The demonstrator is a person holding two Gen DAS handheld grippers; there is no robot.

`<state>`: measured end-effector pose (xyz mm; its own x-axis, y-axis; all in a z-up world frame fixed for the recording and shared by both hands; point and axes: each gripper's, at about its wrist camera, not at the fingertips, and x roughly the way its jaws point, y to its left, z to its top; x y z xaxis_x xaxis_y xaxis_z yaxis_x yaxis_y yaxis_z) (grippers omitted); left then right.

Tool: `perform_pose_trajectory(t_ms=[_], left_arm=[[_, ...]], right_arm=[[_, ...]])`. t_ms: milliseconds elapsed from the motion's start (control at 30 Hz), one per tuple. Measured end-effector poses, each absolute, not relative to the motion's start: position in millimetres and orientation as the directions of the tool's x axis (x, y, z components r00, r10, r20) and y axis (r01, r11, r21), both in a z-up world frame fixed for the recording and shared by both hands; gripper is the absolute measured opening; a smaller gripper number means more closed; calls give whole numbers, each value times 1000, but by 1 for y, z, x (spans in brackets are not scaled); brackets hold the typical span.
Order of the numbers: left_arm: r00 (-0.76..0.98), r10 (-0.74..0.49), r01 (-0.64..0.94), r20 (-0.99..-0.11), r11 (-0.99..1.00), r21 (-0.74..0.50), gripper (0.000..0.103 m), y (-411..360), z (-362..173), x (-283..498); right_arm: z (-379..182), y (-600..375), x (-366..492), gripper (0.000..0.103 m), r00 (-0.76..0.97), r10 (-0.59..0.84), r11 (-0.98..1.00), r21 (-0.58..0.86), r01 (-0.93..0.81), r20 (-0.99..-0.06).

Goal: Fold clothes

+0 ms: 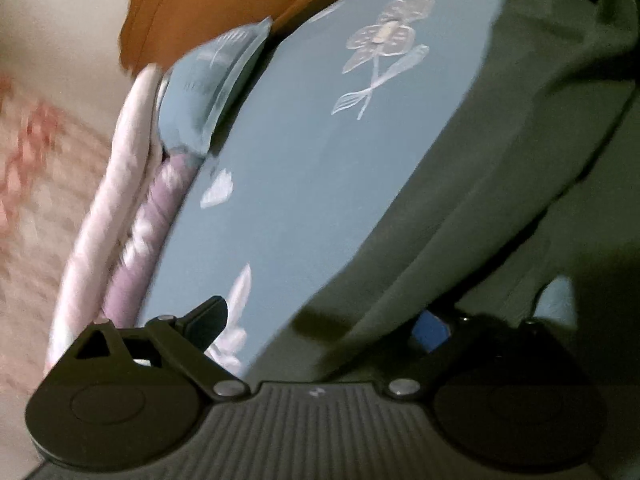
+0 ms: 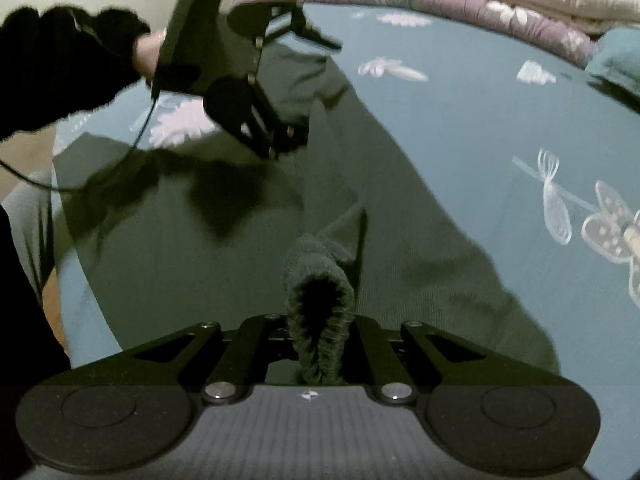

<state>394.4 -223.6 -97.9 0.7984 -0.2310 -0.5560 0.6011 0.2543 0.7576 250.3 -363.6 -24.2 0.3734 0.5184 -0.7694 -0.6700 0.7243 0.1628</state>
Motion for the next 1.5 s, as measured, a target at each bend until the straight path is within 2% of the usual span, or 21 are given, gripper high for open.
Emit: perform_pose_trajectory(t_ms=[200, 300, 400, 433, 467, 500, 533, 633, 800, 1033, 1233, 1367, 1500], left_arm=[[841, -313, 465, -442, 0, 885, 97, -221, -118, 385], [857, -353, 362, -375, -106, 926, 89, -215, -130, 374], [844, -381, 331, -377, -182, 926, 57, -214, -145, 360], [839, -386, 326, -384, -209, 922, 38, -213, -151, 357], [835, -390, 317, -387, -233, 919, 23, -213, -157, 355], [837, -386, 312, -387, -243, 918, 16, -213, -163, 352], [842, -377, 309, -385, -246, 919, 1, -213, -169, 349], [851, -354, 334, -388, -205, 920, 1, -218, -168, 348], [828, -323, 416, -459, -194, 888, 3, -226, -145, 350], [800, -312, 473, -513, -200, 858, 3, -223, -100, 342], [750, -298, 560, -590, -189, 807, 3, -228, -71, 325], [712, -291, 614, -639, -182, 768, 3, -233, -53, 314], [656, -291, 667, -696, -207, 715, 3, -235, -46, 296]], right_arm=[[-43, -361, 243, 9, 340, 504, 724, 174, -667, -794], [-45, -363, 244, 9, 339, 511, 728, 188, -659, -790], [-47, -364, 247, 9, 337, 516, 731, 200, -653, -788], [-47, -364, 247, 9, 336, 515, 731, 199, -653, -789], [-46, -364, 248, 9, 335, 514, 730, 198, -654, -790], [-46, -363, 248, 9, 334, 513, 730, 197, -655, -791], [-45, -363, 248, 9, 334, 512, 730, 197, -654, -792], [-46, -362, 248, 9, 338, 510, 734, 196, -650, -791], [-42, -359, 246, 9, 356, 491, 739, 164, -653, -795], [-18, -364, 237, 9, 463, 403, 755, 0, -656, -789], [5, -379, 233, 9, 586, 325, 778, -142, -612, -743], [18, -397, 232, 9, 632, 325, 804, -146, -576, -704], [28, -422, 232, 9, 646, 399, 826, -51, -562, -650]])
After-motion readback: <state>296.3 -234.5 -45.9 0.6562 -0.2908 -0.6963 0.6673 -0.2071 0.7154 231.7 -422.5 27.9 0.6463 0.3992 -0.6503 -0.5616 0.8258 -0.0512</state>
